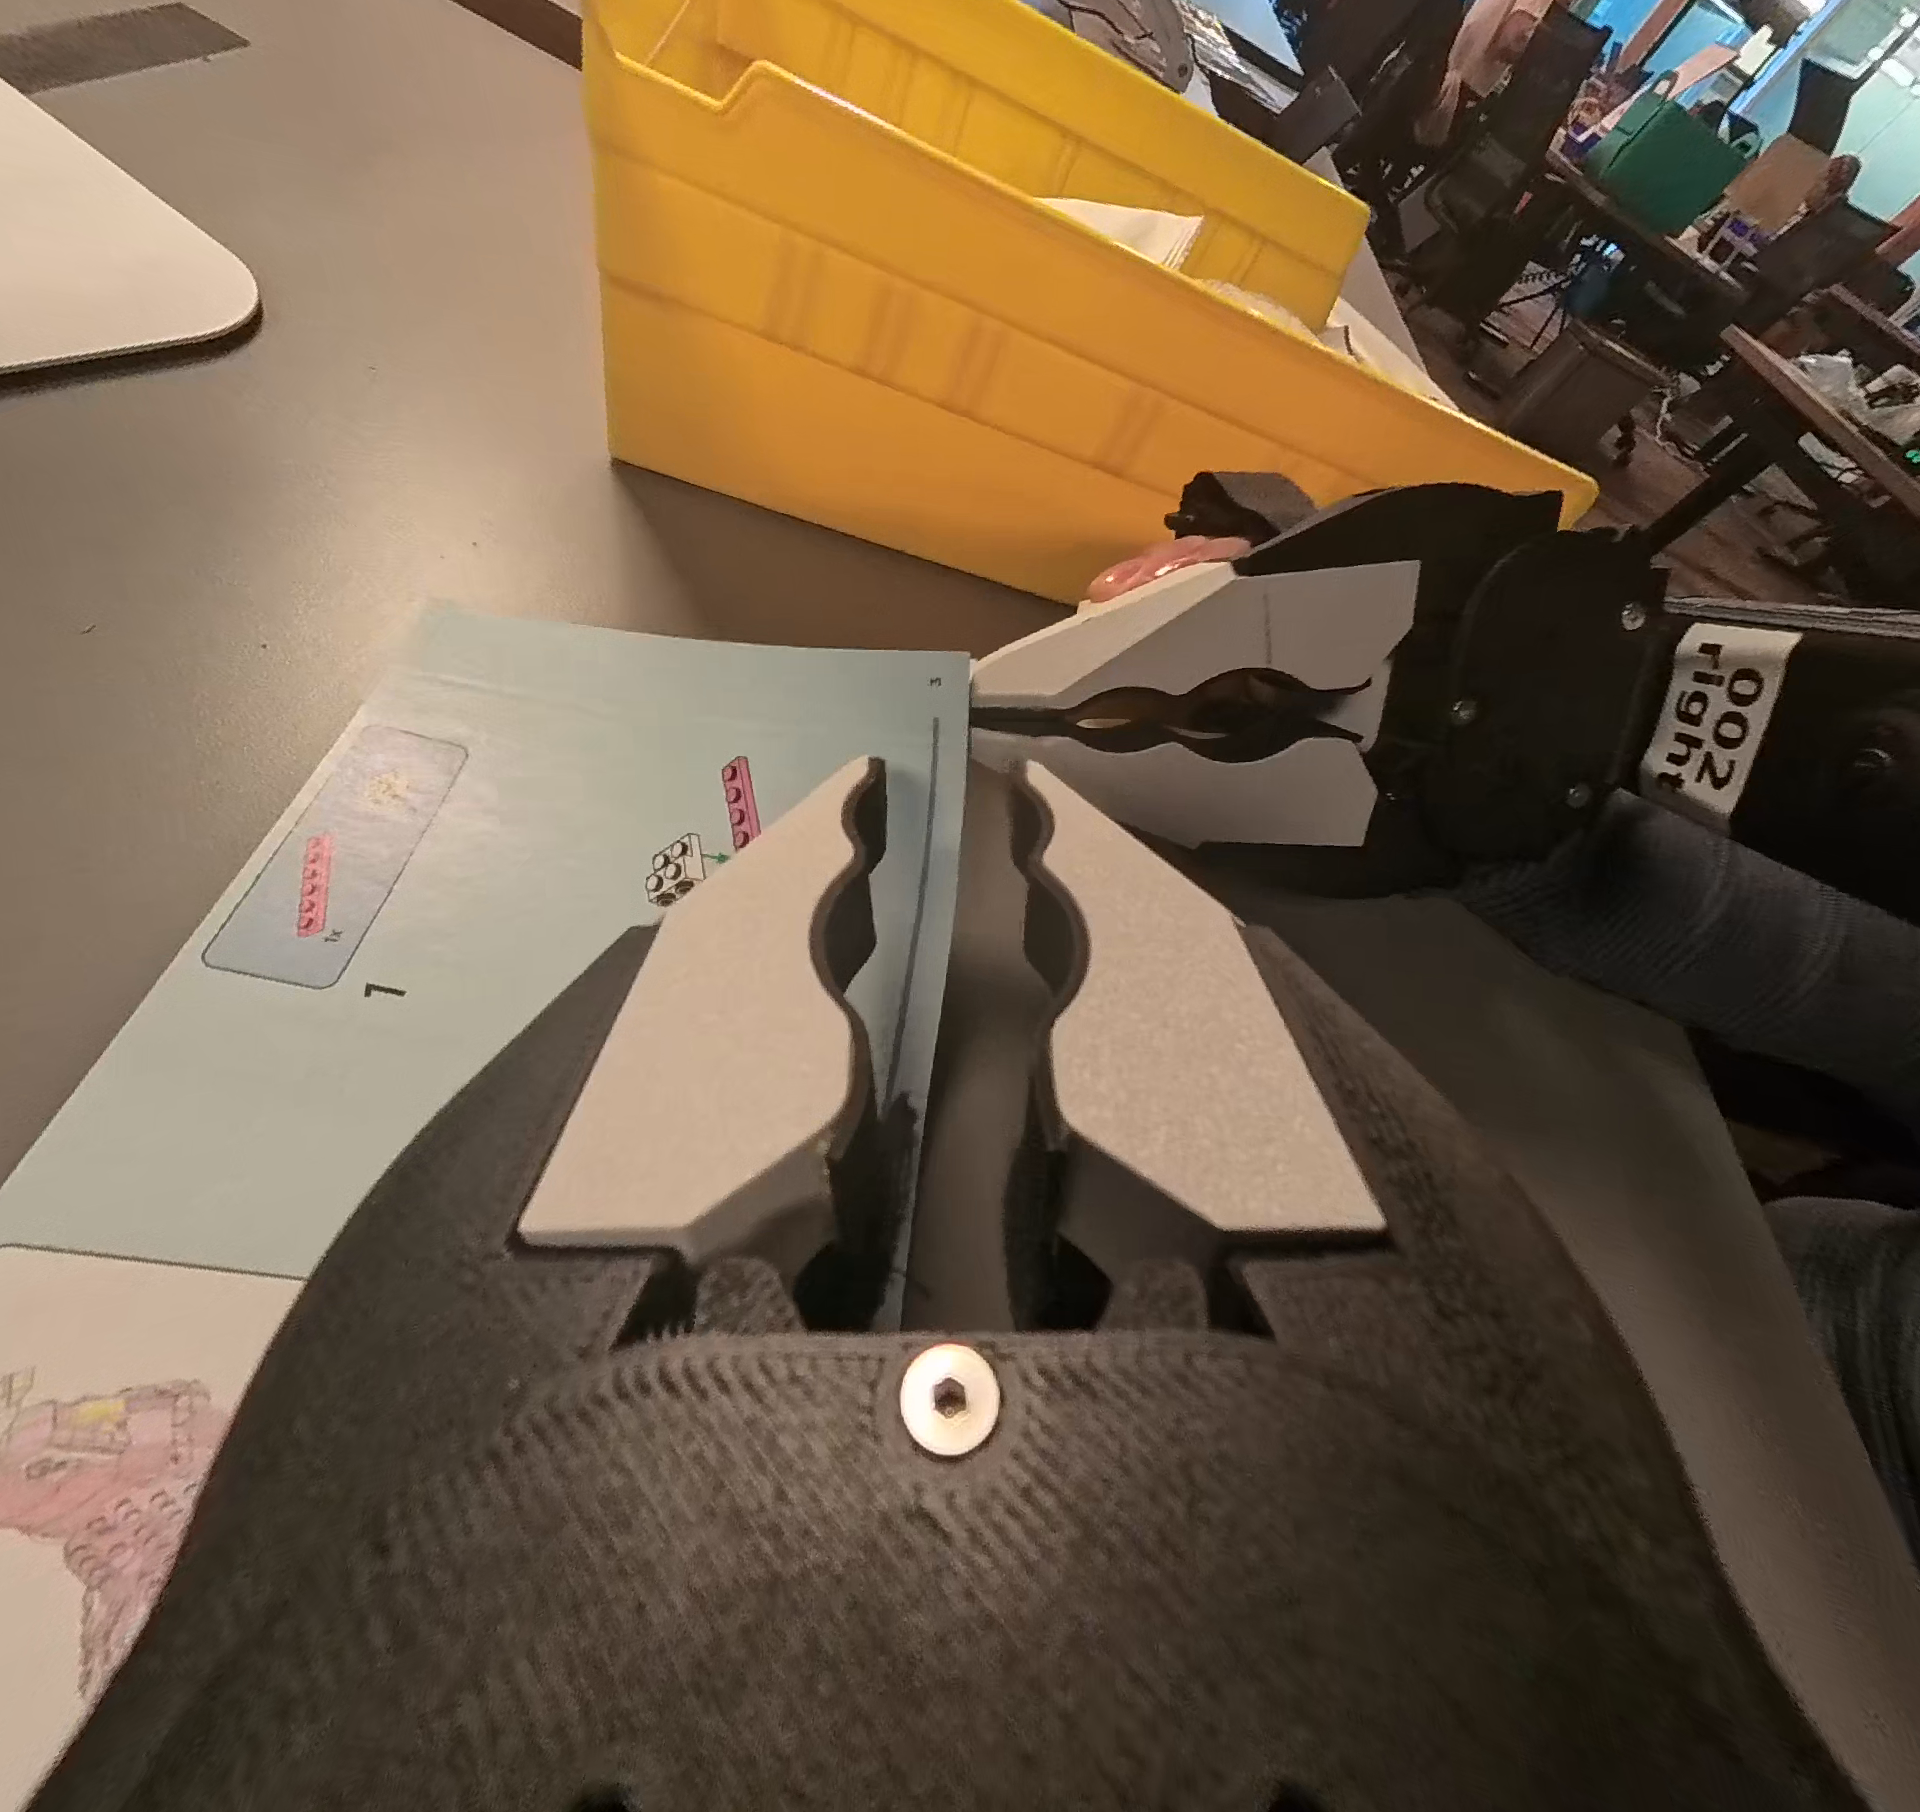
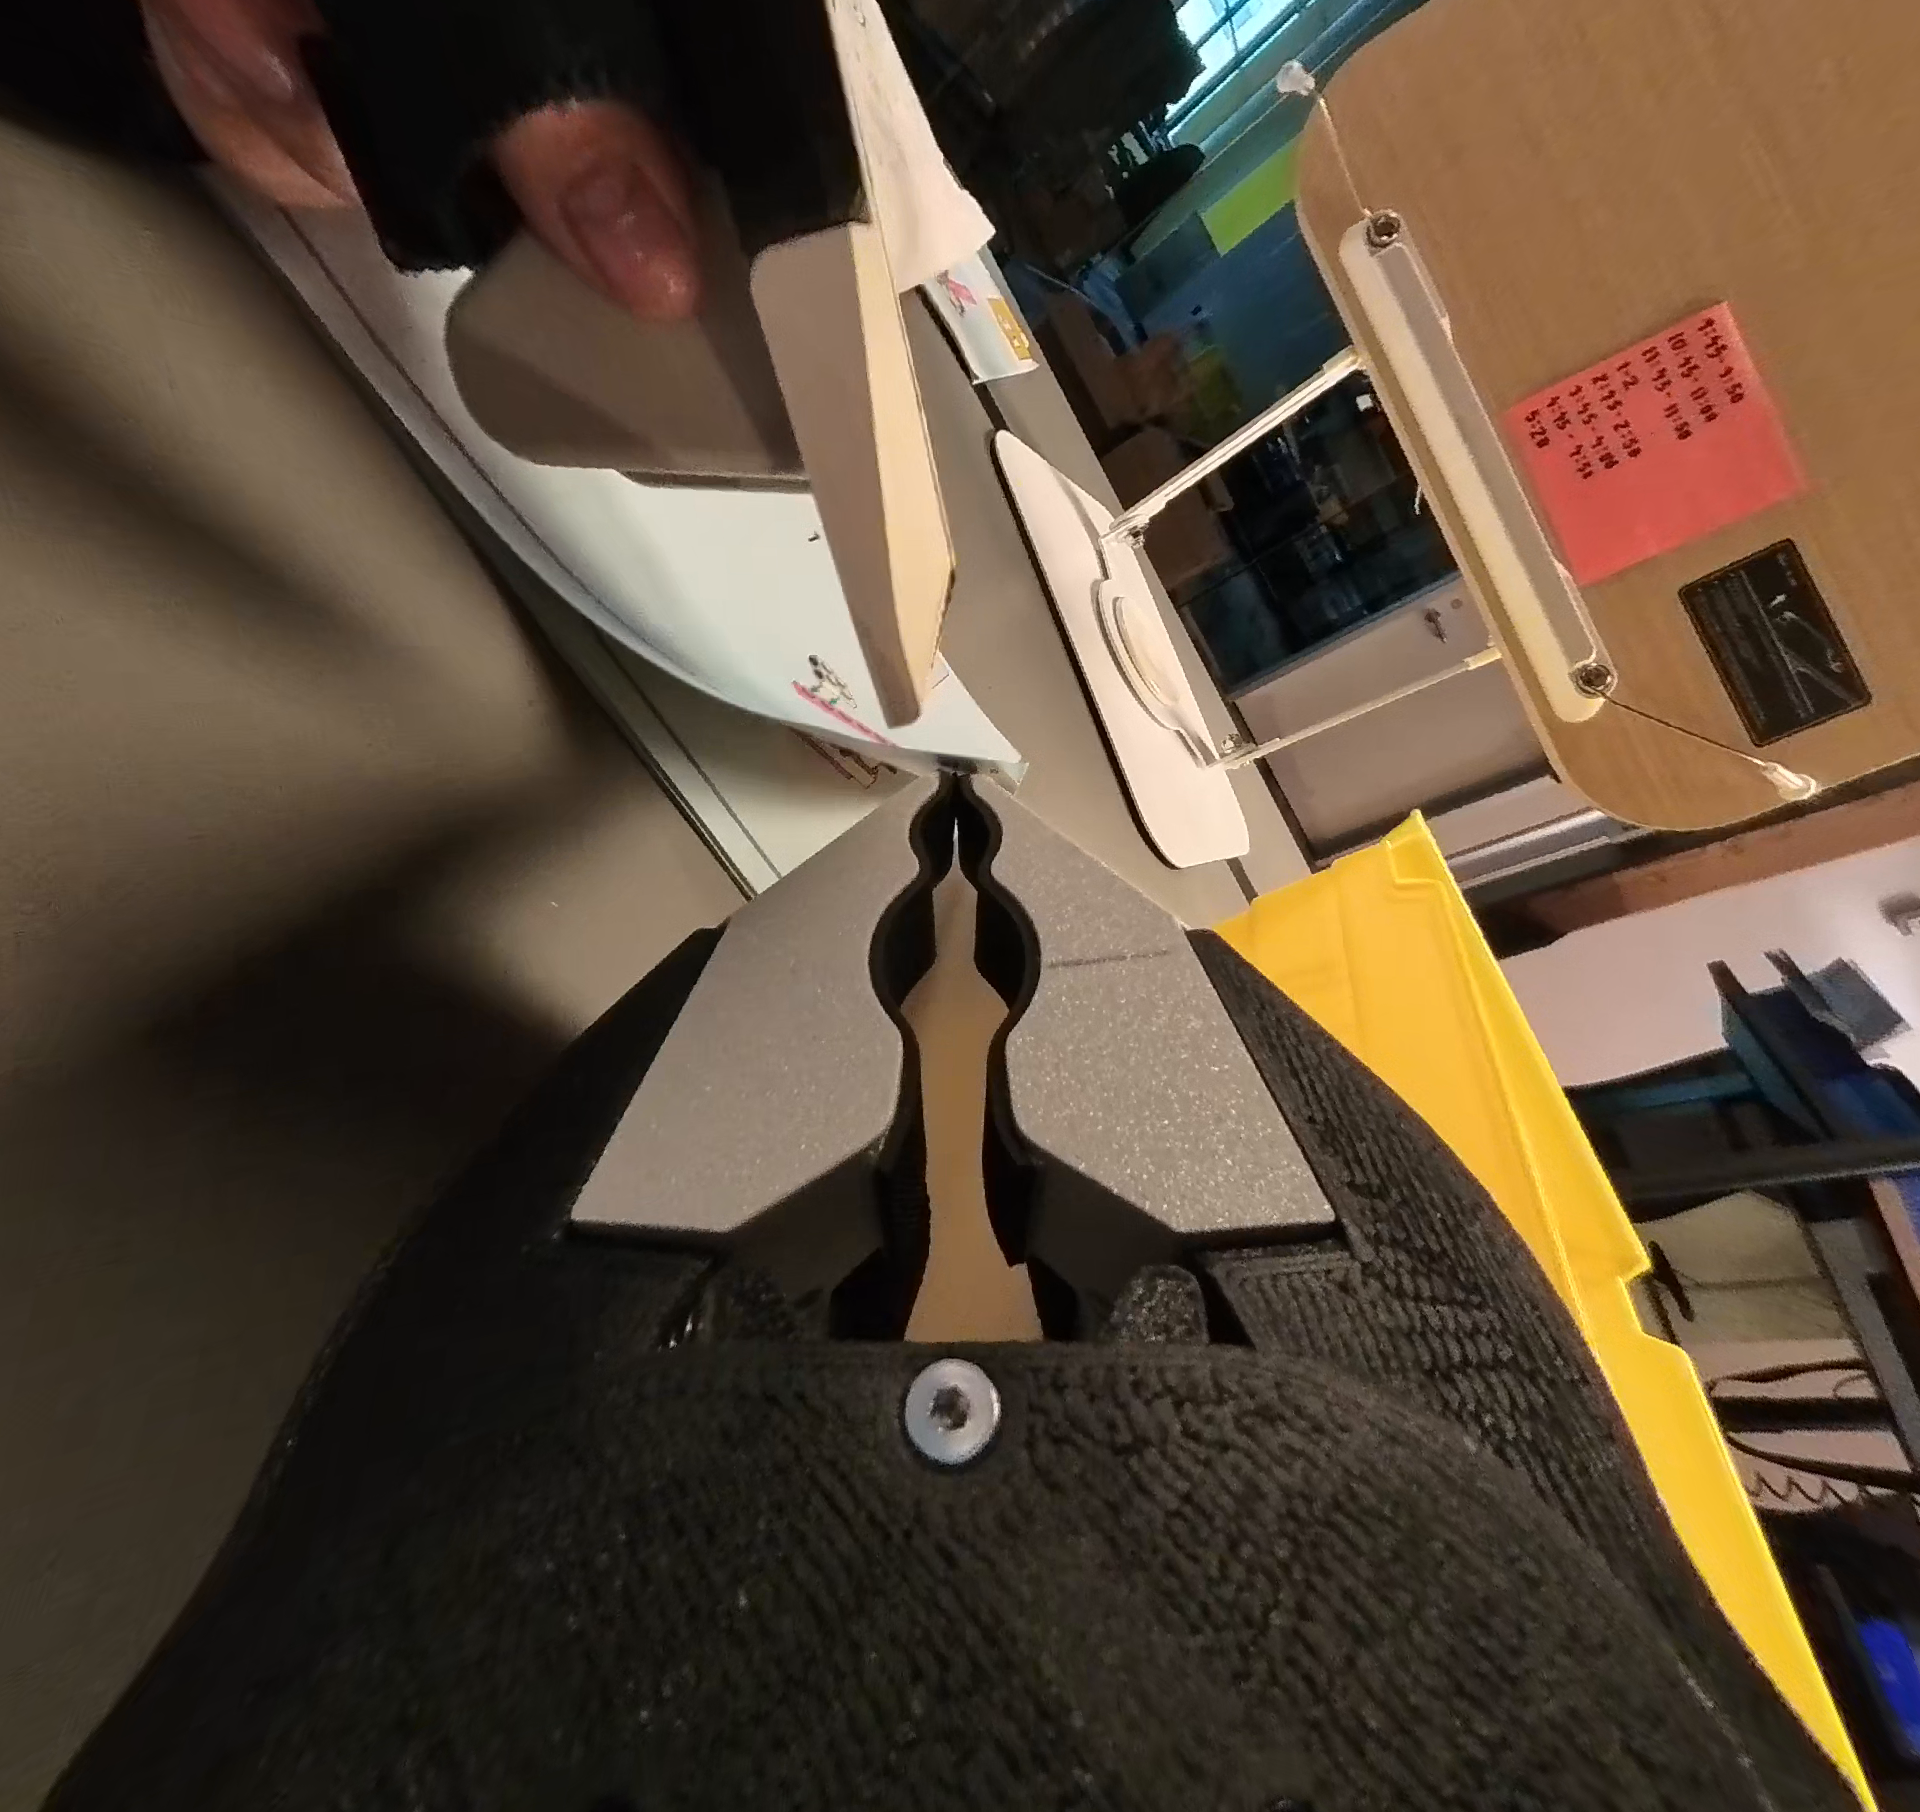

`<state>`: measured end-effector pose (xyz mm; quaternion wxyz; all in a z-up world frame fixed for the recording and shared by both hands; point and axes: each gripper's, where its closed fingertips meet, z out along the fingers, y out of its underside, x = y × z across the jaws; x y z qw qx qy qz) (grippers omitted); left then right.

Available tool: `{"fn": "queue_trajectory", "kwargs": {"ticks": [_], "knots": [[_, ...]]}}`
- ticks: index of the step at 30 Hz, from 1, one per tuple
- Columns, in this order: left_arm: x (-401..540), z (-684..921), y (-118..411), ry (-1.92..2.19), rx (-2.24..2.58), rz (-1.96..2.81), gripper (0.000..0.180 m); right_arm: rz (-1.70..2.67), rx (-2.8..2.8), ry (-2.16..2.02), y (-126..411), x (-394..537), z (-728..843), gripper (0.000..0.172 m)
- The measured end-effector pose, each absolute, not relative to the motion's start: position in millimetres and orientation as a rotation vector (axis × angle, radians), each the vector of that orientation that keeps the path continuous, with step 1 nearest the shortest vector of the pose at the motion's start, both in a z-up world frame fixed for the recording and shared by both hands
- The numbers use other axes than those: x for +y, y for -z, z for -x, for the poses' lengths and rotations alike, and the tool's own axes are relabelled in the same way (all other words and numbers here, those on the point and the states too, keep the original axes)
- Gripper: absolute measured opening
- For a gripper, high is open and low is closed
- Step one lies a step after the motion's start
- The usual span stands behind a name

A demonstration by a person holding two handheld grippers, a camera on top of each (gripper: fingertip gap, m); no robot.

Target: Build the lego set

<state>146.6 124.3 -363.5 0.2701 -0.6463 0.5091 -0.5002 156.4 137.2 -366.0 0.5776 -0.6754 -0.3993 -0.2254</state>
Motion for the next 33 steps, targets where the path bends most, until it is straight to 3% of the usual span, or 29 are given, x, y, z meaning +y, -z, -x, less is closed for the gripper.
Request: {"fn": "queue_trajectory", "kwargs": {"ticks": [7,14,20,27,33], "knots": [[131,-147,363,1.342,1.319,1.764,0.019,1.548,-0.972,0.532,366,136,-150,0.000],[134,-154,339,1.627,1.160,1.775,0.017,1.537,-0.996,0.541,368,136,-147,0.000],[134,-163,347,1.502,1.244,1.791,0.017,1.535,-1.004,0.543,369,136,-146,0.000],[133,-163,355,1.516,1.235,1.825,0.000,1.536,-1.003,0.543,369,136,-146,0.000],[128,-159,344,1.695,1.188,1.820,0.000,1.533,-0.985,0.544,367,136,-148,0.000]]}}
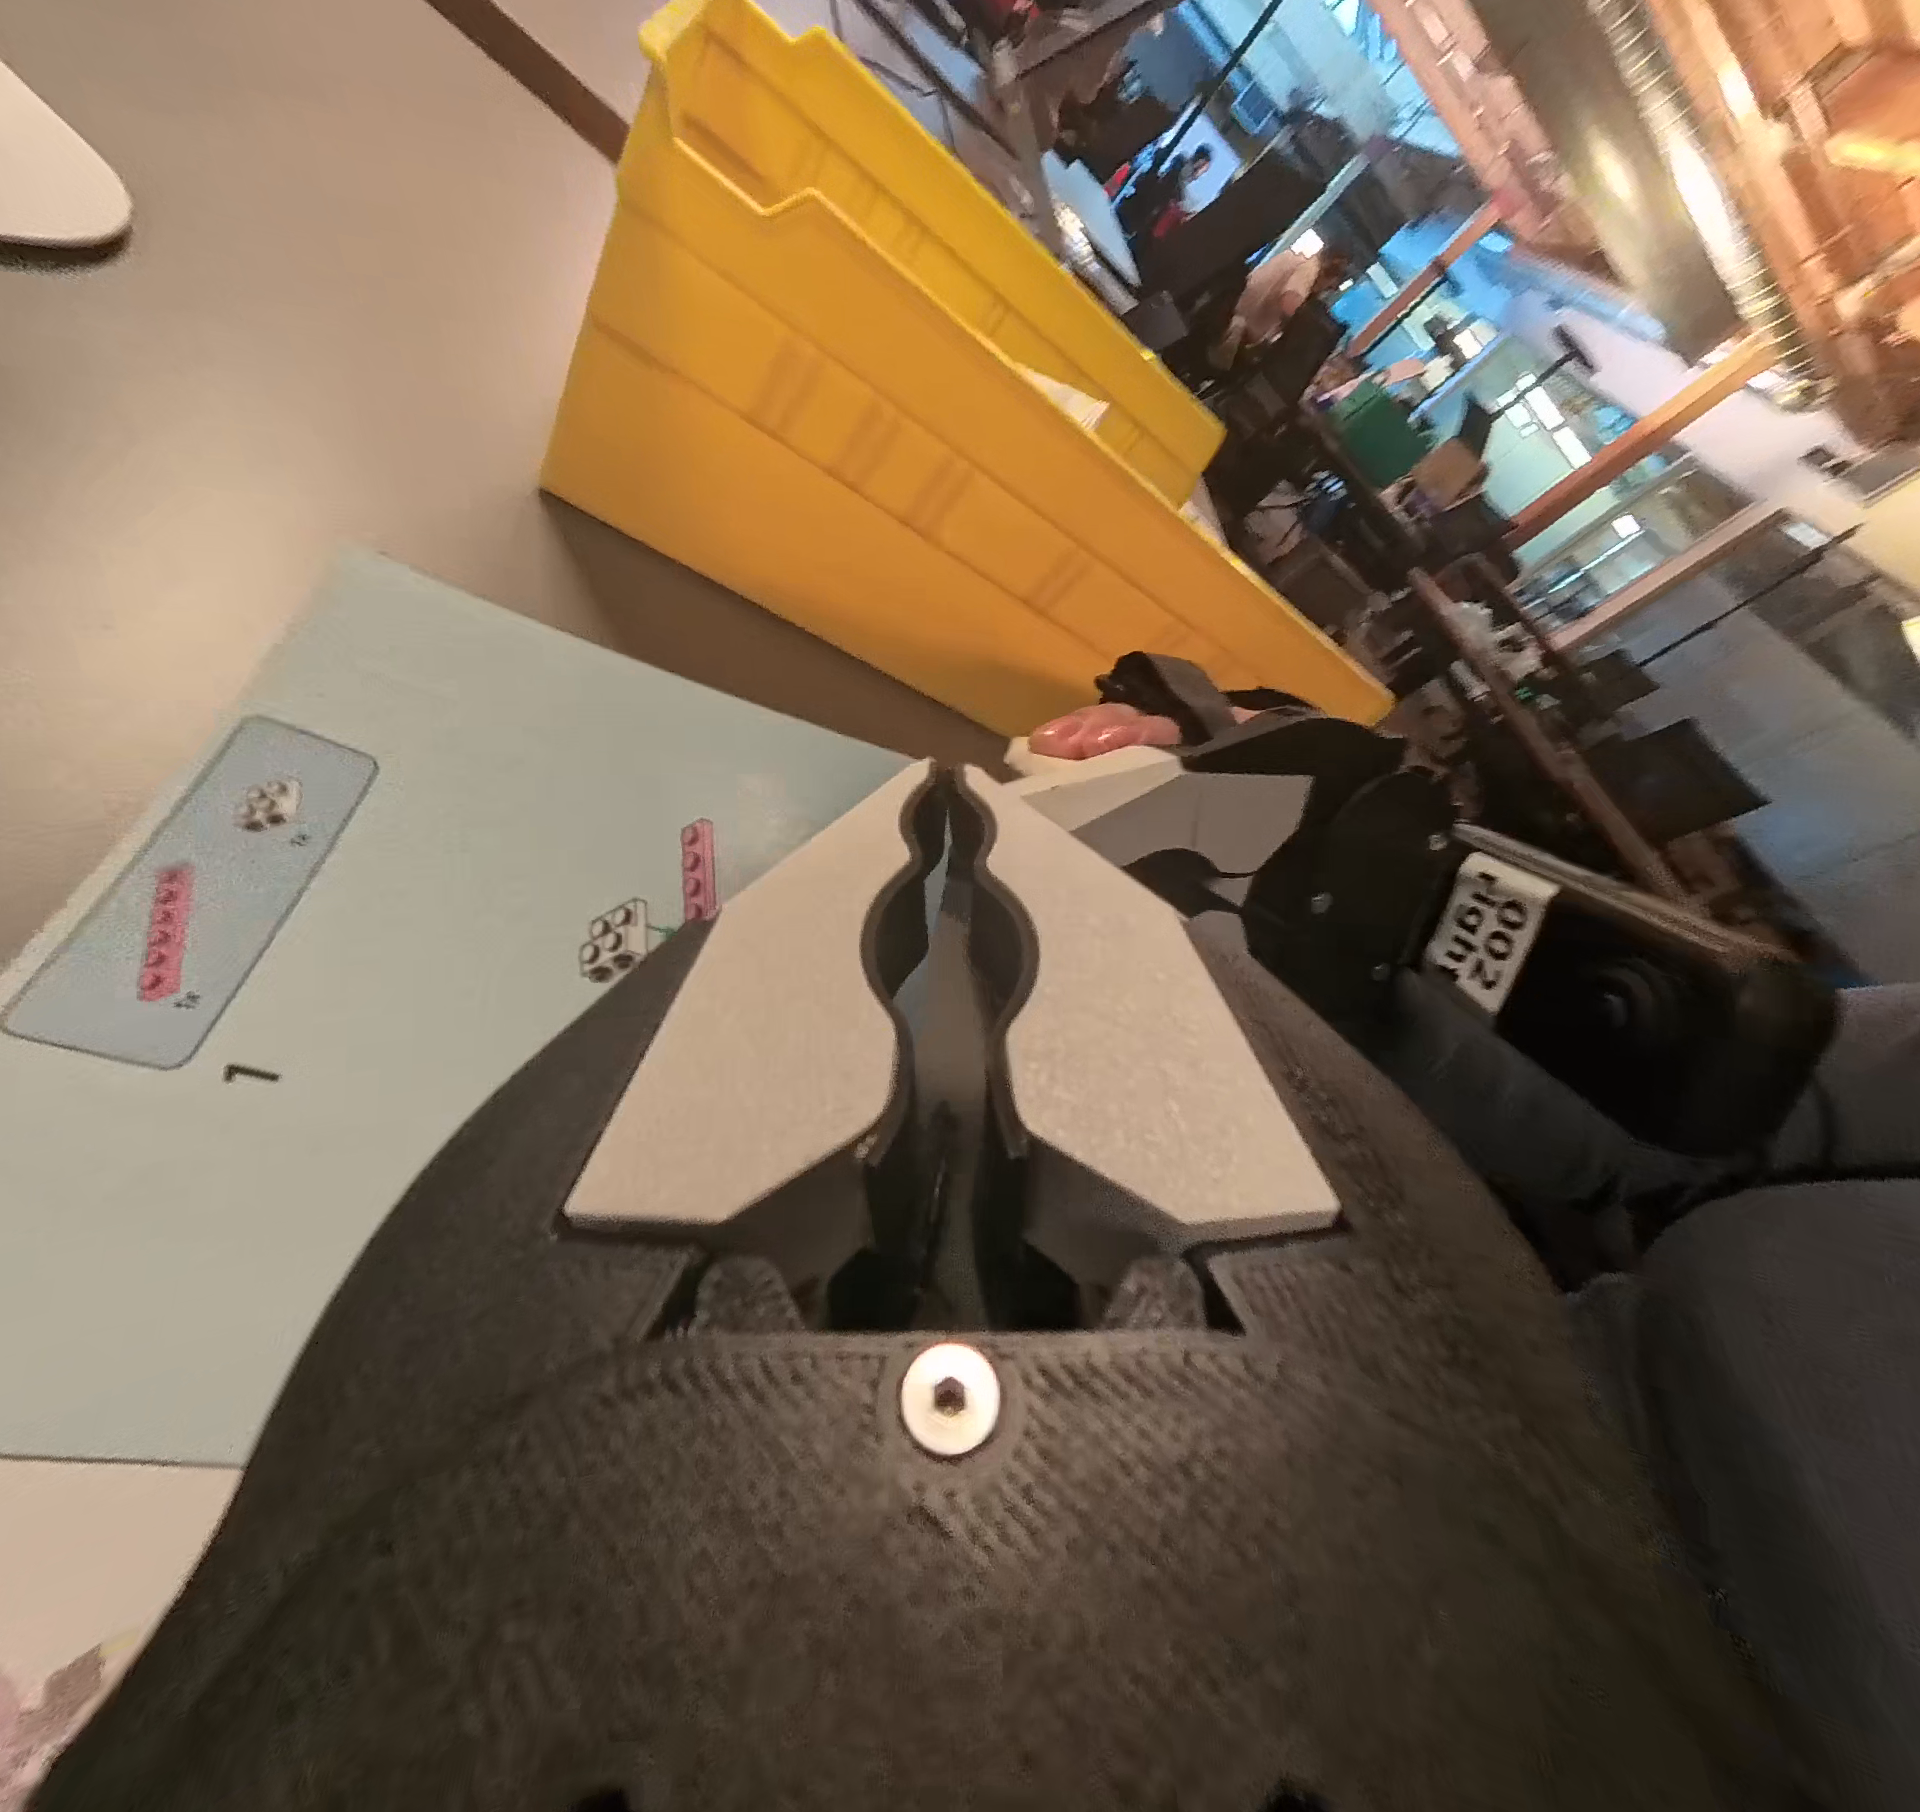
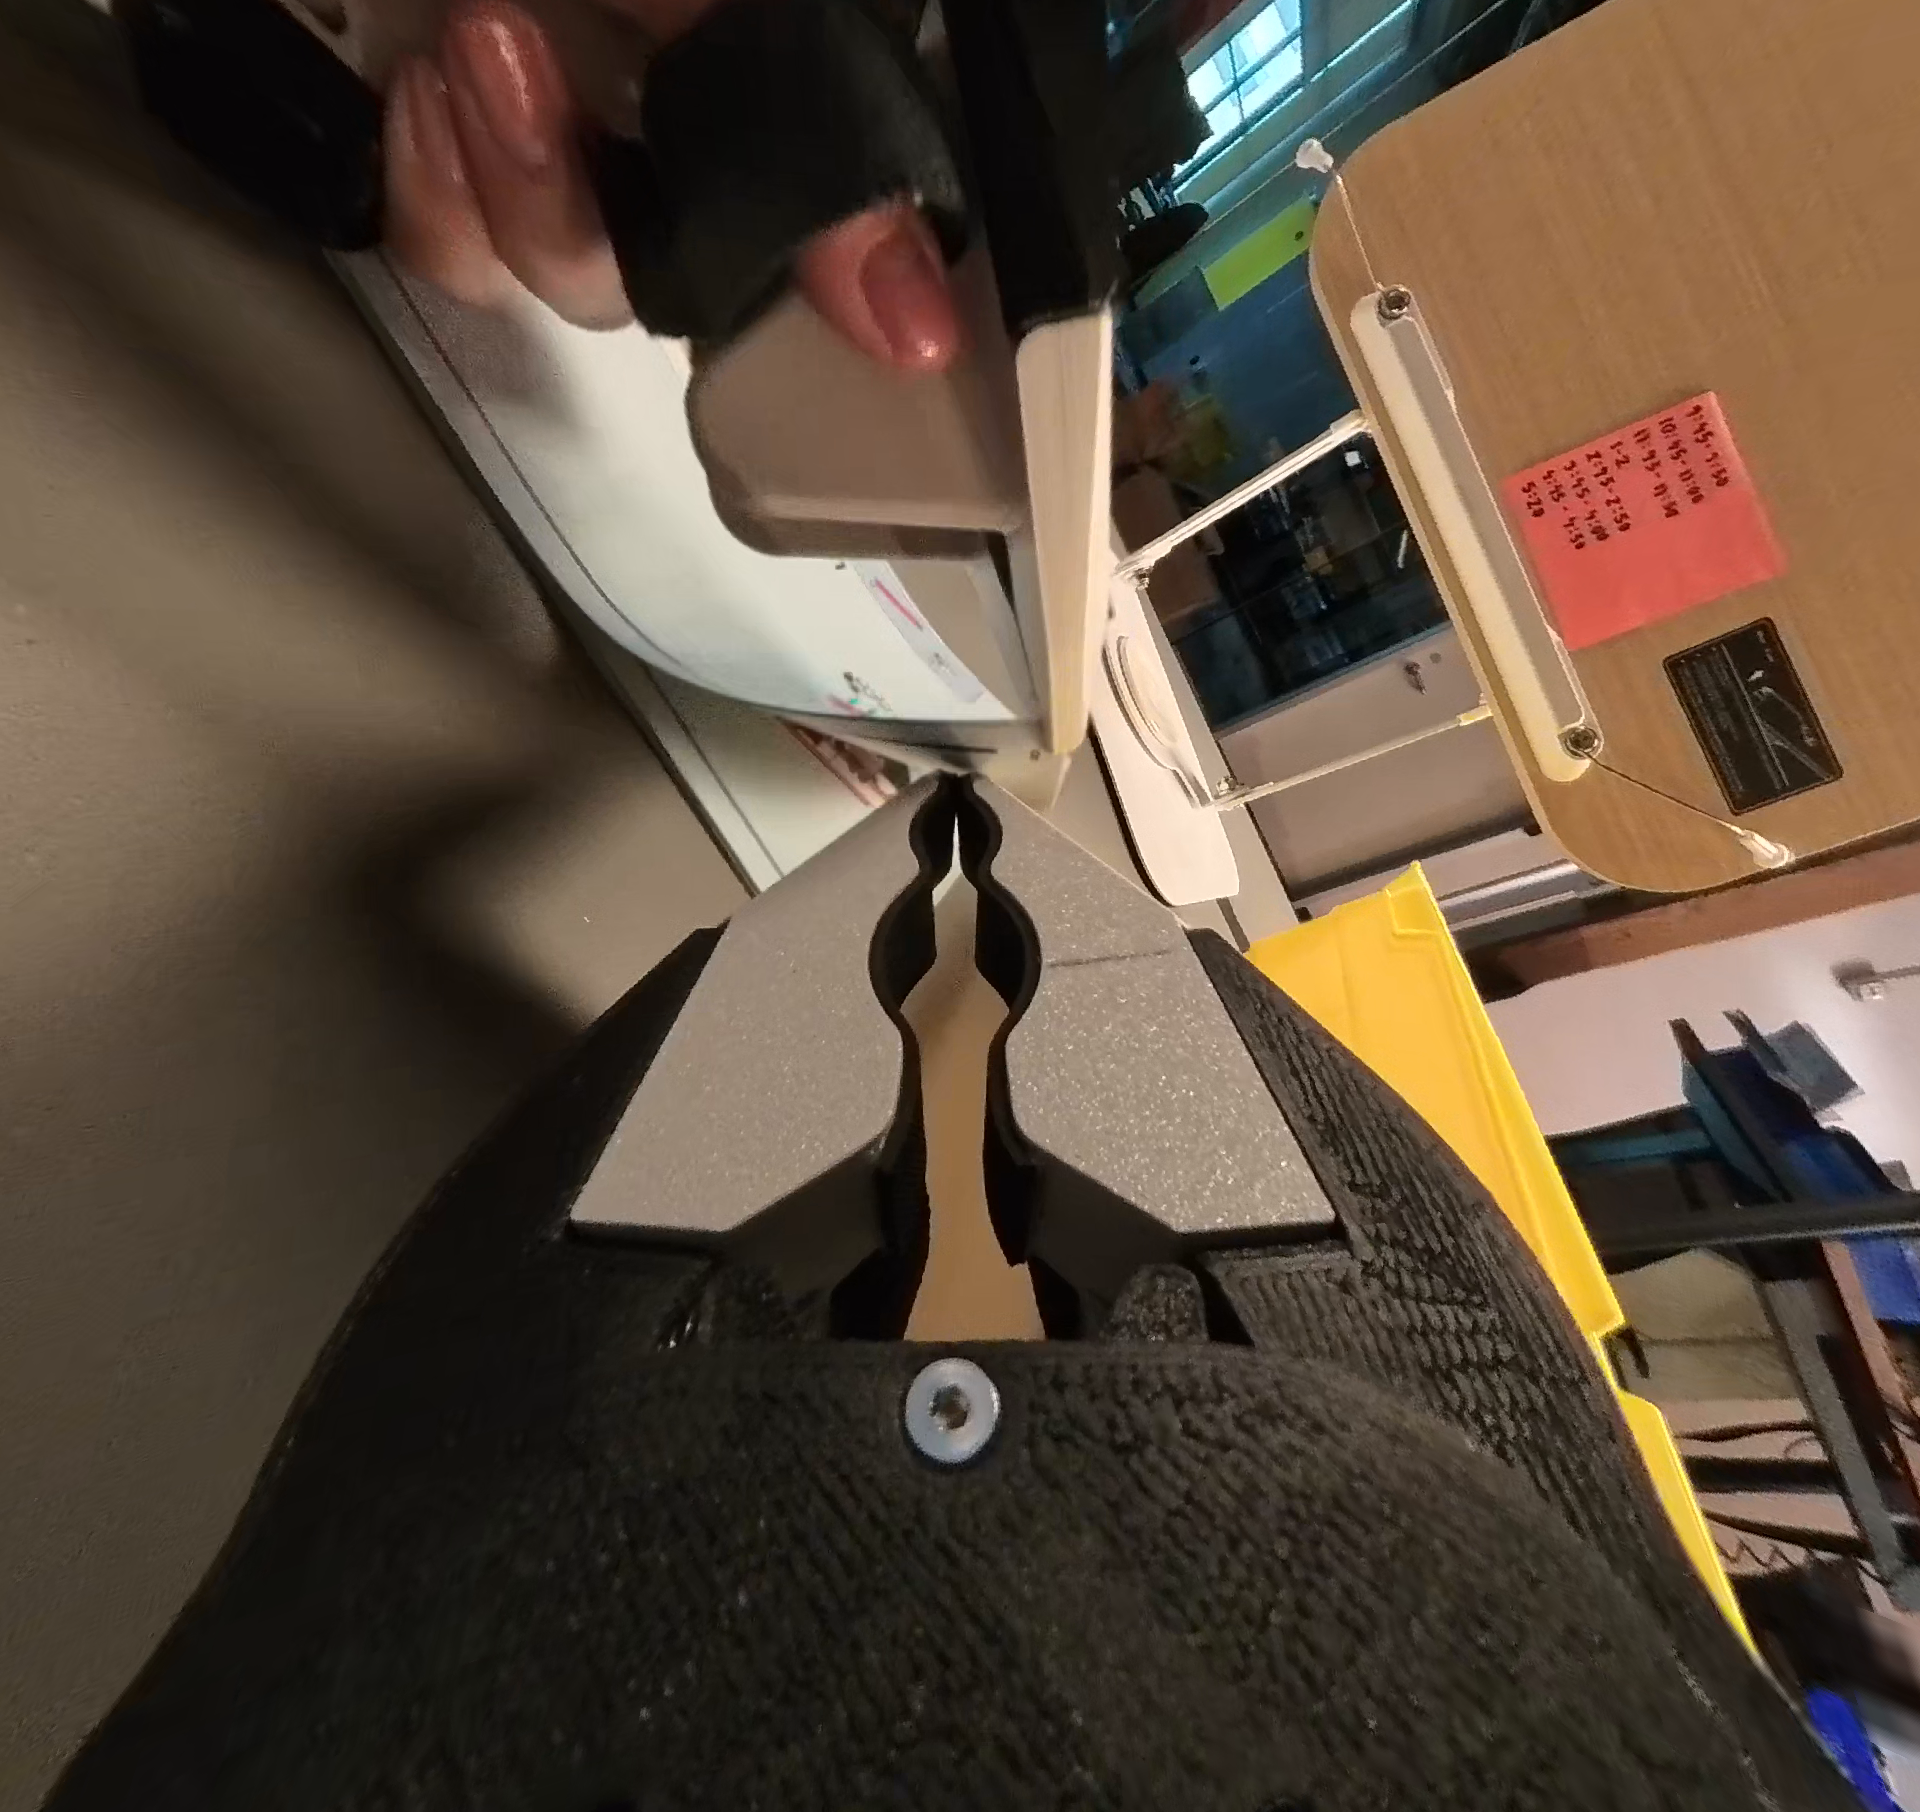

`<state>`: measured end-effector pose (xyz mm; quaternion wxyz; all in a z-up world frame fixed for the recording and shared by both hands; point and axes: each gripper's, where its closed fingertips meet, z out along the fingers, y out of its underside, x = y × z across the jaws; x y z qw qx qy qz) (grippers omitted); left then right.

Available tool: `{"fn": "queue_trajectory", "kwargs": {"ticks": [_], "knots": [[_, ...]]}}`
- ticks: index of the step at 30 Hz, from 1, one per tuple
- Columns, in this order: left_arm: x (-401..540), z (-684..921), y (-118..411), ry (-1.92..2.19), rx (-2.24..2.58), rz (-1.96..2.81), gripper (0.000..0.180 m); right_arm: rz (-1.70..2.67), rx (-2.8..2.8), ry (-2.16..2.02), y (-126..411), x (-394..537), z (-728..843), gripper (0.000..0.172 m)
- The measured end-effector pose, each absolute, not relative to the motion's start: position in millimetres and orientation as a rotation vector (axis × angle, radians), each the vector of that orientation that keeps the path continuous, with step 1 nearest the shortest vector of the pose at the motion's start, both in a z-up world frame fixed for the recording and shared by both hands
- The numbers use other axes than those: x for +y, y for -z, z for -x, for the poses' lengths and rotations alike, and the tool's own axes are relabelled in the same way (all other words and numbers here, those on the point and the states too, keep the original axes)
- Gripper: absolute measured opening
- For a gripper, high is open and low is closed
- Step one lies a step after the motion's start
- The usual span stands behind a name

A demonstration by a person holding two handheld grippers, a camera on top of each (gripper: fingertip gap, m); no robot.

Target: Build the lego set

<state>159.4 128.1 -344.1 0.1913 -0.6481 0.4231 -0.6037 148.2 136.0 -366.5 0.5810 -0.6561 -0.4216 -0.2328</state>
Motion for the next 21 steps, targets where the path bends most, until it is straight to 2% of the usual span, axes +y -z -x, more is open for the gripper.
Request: {"fn": "queue_trajectory", "kwargs": {"ticks": [3,9,21], "knots": [[126,-155,335,1.838,1.126,1.814,0.000,1.501,-0.953,0.526,358,134,-148,0.000],[122,-151,331,2.042,1.047,1.834,0.000,1.498,-0.910,0.463,352,133,-148,0.013],[117,-151,339,2.013,1.100,1.877,0.000,1.509,-0.900,0.446,353,134,-149,0.012]]}}
